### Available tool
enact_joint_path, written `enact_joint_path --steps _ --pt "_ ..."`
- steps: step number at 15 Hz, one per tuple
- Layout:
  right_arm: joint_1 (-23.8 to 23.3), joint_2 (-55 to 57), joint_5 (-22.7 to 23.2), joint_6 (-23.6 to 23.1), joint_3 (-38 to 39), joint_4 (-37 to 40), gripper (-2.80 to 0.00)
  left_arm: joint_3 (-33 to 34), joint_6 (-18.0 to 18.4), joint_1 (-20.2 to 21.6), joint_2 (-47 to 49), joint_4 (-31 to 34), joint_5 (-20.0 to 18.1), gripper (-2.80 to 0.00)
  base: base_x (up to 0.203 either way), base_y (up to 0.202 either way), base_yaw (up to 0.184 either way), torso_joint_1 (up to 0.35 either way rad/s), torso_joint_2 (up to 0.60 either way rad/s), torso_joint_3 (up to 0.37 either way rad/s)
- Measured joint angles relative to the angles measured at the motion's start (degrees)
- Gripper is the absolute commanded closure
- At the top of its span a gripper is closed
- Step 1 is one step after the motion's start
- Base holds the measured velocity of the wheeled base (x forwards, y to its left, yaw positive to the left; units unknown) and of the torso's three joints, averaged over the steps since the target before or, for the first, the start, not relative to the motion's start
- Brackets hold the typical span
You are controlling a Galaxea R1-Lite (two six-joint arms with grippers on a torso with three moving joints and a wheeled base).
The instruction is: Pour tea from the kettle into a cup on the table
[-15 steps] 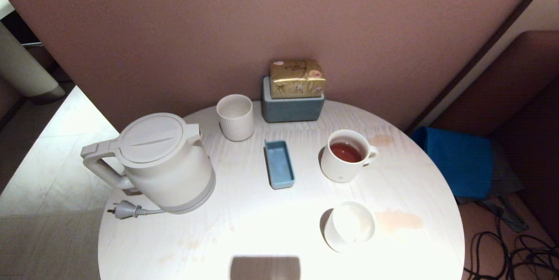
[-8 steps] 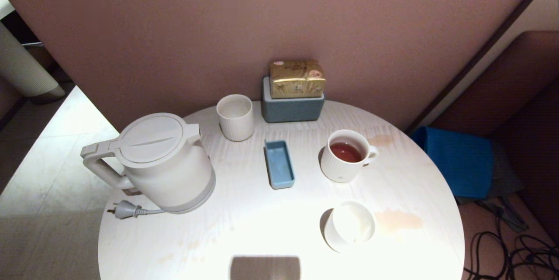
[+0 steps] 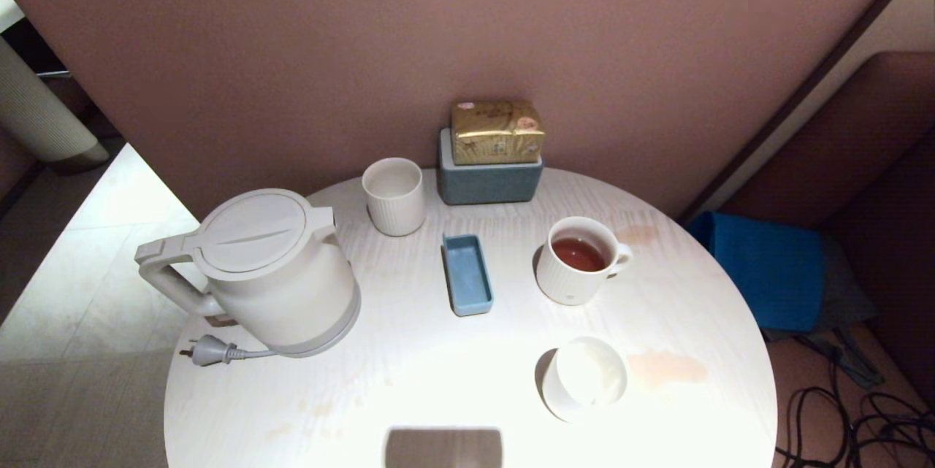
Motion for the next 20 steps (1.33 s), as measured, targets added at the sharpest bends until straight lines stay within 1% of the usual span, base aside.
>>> enact_joint_path --steps 4,14,15,20 --pt "0.0 0.0 -0.2 0.9 0.0 0.0 -2.8 0.0 0.0 0.0 0.0 0.0 0.0 0.0 0.0 0.0 0.0 0.0 0.0 0.0" --pt "0.0 0.0 -0.4 0.6 0.3 -0.9 -2.8 0.0 0.0 0.0 0.0 0.0 0.0 0.0 0.0 0.0 0.0 0.0 0.0 0.0" --pt "0.0 0.0 -0.4 0.9 0.3 -0.9 0.0 0.0 0.0 0.0 0.0 0.0 0.0 0.0 0.0 0.0 0.0 0.0 0.0 0.0" --pt "0.0 0.0 -0.3 0.8 0.3 -0.9 0.0 0.0 0.0 0.0 0.0 0.0 0.0 0.0 0.0 0.0 0.0 0.0 0.0 0.0"
